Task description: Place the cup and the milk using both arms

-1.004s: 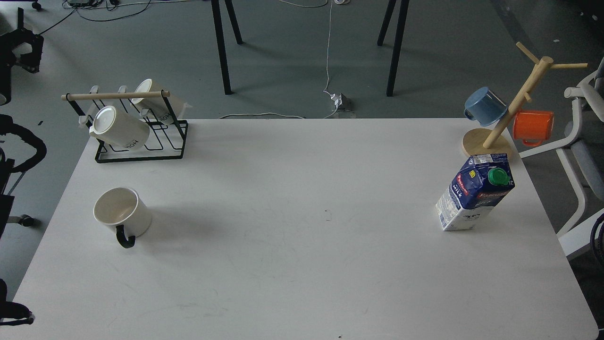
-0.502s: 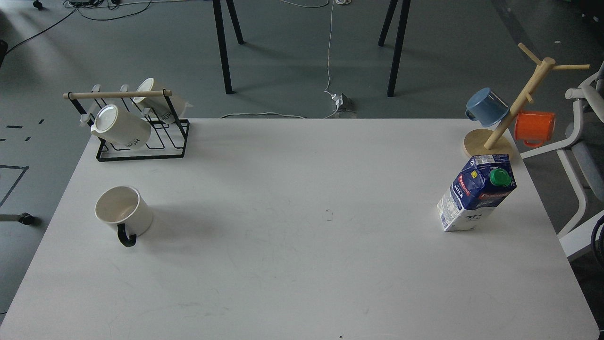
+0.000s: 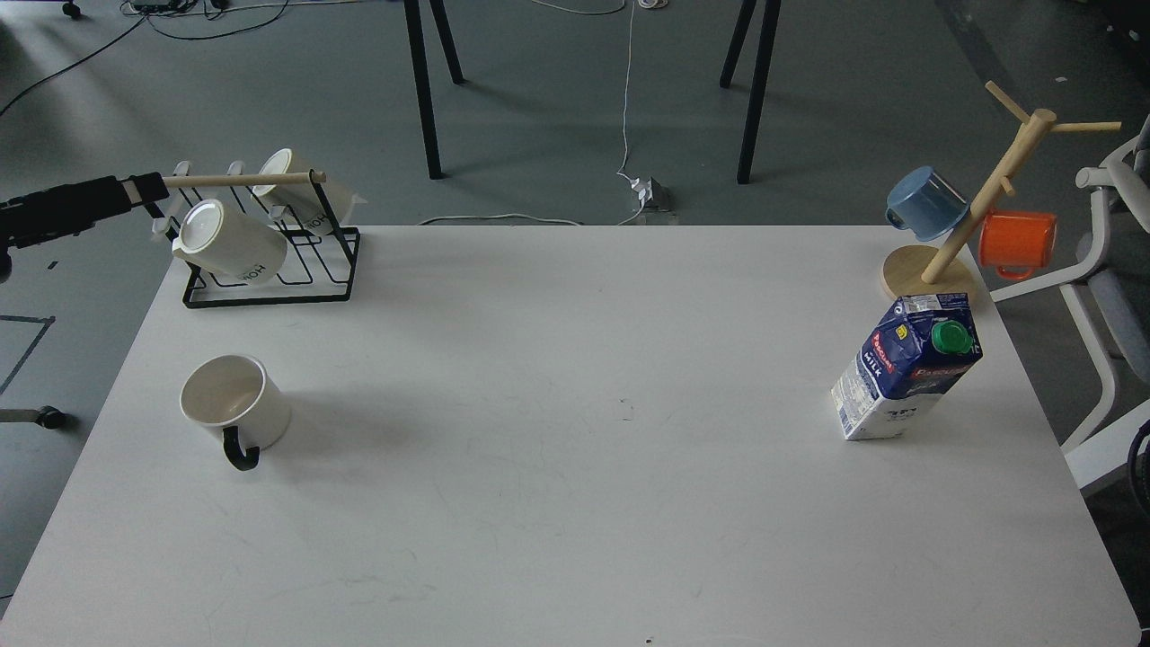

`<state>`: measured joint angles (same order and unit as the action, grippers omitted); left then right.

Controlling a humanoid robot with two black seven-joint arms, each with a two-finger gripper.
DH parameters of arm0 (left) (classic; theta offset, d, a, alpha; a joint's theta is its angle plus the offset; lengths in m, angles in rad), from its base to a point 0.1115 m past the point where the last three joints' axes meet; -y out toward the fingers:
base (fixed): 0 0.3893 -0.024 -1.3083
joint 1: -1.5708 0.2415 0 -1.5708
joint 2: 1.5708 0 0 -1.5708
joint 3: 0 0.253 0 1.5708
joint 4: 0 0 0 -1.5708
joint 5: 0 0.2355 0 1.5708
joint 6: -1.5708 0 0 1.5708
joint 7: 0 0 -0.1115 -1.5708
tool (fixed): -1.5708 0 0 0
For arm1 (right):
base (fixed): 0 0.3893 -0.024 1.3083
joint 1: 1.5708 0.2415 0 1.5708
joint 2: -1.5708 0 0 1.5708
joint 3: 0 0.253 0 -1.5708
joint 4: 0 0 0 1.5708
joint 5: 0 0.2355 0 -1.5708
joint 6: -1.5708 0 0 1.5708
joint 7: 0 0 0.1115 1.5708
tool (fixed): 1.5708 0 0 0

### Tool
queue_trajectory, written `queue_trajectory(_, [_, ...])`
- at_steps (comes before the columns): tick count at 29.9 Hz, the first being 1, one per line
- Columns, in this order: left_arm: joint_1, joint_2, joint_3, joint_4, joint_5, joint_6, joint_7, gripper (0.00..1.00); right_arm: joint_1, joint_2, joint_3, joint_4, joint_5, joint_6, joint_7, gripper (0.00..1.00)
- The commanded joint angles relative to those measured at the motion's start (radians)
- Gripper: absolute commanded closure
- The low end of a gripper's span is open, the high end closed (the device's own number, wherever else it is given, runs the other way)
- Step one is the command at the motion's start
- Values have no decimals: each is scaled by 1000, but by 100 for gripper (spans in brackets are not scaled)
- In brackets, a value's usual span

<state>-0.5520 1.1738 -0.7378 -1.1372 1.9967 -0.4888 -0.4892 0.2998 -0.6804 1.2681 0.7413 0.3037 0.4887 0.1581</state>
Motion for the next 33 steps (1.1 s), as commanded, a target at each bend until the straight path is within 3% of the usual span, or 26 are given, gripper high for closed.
queue_trajectory(1, [-14,10,116,31,185,0,1,0,-7,1,-1,0,0,0,1,0])
queue_trajectory(6, [-16,3,225,43,185,35,1,0,-11,4,-4,1,0,0,3,0])
queue_trajectory(14, [-54,-109,233,65,185,24,1,0,-25,7,-1,1,0,0,3,0])
queue_trajectory(19, [-55,-195,233,148,185,0,1,0,-31,1,0,-2,0,0,3,0])
queue_trajectory(33, [-48,-276,236,266,185,26,1,2,-50,2,0,-6,0,0,3,0])
